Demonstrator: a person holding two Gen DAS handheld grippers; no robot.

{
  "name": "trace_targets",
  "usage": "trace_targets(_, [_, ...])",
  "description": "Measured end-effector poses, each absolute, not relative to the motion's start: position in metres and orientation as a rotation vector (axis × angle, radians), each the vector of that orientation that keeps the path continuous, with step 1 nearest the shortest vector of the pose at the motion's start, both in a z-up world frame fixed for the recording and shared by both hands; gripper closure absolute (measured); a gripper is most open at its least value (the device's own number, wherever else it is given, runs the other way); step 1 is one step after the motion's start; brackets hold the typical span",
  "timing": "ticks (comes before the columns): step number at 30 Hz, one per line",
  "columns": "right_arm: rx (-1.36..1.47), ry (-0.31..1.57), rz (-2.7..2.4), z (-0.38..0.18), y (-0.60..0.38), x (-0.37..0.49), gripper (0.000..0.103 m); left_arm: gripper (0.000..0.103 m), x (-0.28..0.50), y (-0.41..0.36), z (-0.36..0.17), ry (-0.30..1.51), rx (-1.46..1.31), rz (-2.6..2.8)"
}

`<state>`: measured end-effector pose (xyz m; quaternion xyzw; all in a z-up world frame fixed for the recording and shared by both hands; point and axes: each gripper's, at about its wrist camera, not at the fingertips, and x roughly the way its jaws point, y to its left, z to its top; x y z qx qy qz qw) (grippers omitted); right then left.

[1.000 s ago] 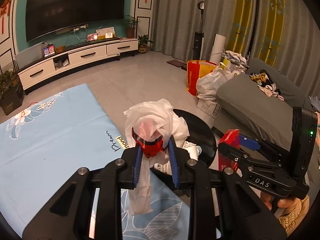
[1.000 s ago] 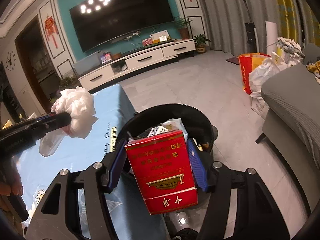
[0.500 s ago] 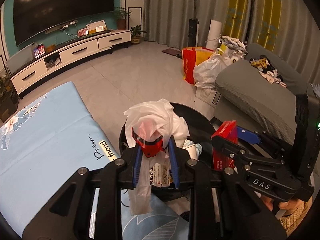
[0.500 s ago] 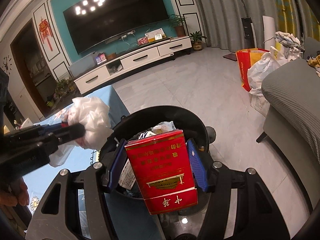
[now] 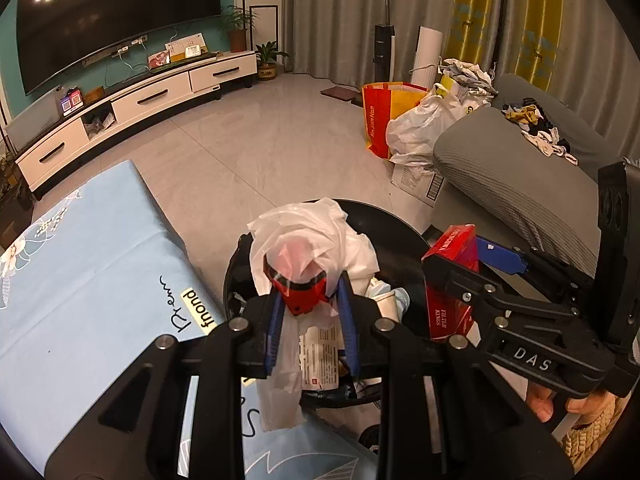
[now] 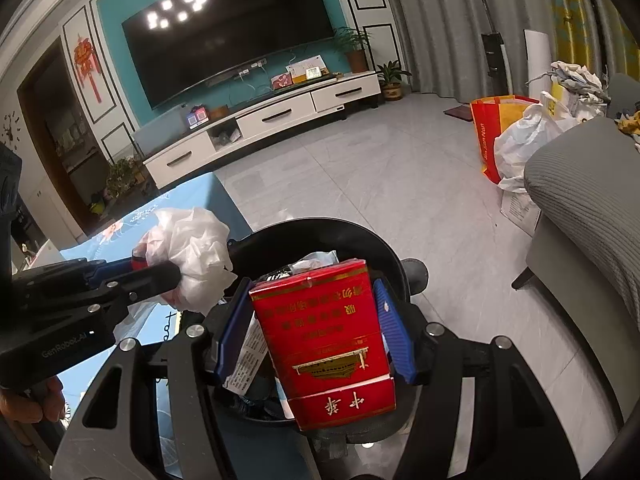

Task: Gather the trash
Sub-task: 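Carry the cigarette pack and plastic bag over the black bin, then open the right tool to drop the pack while the left lowers the bag into the bin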

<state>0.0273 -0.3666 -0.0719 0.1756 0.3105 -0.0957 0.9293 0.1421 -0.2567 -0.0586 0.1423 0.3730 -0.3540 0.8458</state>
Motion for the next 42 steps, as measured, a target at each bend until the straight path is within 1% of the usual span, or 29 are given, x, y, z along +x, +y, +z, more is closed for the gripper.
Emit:
trace_targets(21, [0.35,0.677,-0.2,-0.087,-0.372,0.05,0.042,0.076,0.152,-0.275,-0.071,0.804,0.339,-0.747])
trace_targets(42, [0.327,0.779,-0.238,-0.112,-0.371,0.071,0.043,0.076,0.166,-0.282,-0.092,0.839,0.363,-0.723])
